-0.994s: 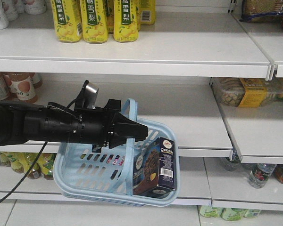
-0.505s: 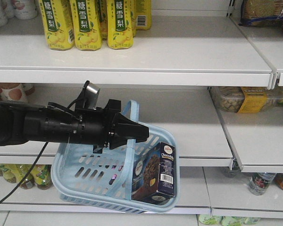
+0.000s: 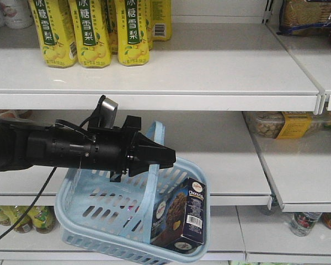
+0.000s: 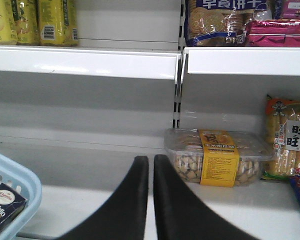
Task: Left arm holds basket, right arm returns cookies
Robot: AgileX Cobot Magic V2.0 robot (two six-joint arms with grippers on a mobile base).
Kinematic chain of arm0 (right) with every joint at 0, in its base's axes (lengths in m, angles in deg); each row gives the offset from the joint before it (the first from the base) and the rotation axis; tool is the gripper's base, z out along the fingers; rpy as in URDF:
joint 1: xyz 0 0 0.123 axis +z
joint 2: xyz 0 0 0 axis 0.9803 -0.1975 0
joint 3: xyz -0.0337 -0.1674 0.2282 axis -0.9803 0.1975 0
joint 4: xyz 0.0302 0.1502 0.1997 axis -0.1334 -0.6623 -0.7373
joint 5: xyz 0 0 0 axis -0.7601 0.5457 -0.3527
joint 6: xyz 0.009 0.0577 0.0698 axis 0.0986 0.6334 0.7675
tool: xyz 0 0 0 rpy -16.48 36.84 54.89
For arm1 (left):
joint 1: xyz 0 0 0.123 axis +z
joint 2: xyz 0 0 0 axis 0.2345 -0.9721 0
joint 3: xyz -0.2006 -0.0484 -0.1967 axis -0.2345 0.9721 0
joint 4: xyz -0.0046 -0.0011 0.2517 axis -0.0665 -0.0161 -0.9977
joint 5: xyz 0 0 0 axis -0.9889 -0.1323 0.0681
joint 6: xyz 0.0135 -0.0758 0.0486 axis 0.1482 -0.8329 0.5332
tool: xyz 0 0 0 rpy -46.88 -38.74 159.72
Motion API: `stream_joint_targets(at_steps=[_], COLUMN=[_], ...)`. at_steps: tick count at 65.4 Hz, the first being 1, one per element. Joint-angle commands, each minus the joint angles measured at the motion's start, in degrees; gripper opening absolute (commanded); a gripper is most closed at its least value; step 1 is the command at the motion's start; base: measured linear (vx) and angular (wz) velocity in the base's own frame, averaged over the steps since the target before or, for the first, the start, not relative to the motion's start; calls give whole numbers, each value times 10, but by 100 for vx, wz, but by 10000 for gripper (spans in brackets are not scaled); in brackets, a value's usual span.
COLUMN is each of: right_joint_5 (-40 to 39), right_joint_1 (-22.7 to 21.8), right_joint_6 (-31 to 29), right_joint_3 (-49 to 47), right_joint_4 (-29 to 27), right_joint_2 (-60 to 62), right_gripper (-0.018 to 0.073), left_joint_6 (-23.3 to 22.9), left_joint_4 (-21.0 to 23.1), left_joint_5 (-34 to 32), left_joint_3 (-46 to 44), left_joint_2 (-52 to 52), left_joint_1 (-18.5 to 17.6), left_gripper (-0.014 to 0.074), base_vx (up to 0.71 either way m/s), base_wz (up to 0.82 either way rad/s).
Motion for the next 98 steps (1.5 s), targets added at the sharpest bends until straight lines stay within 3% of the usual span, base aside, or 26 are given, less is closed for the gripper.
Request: stream_joint_targets(at_steps=[1, 98], right_joint_5=[-41, -41], right_joint_1=[-1, -1], right_joint_6=[1, 1], right_joint_3=[11, 11], right_joint_4=[4, 4], right_joint_2=[7, 7], right_gripper=[-6, -6], left_joint_6=[20, 20], left_joint_4=[71, 71], left_joint_5=[19, 19], left_joint_3=[-16, -16], left_joint_2=[31, 31], left_joint_1=[0, 0], left_gripper=[-3, -3], base_vx=[5, 1], base_wz=[-2, 0])
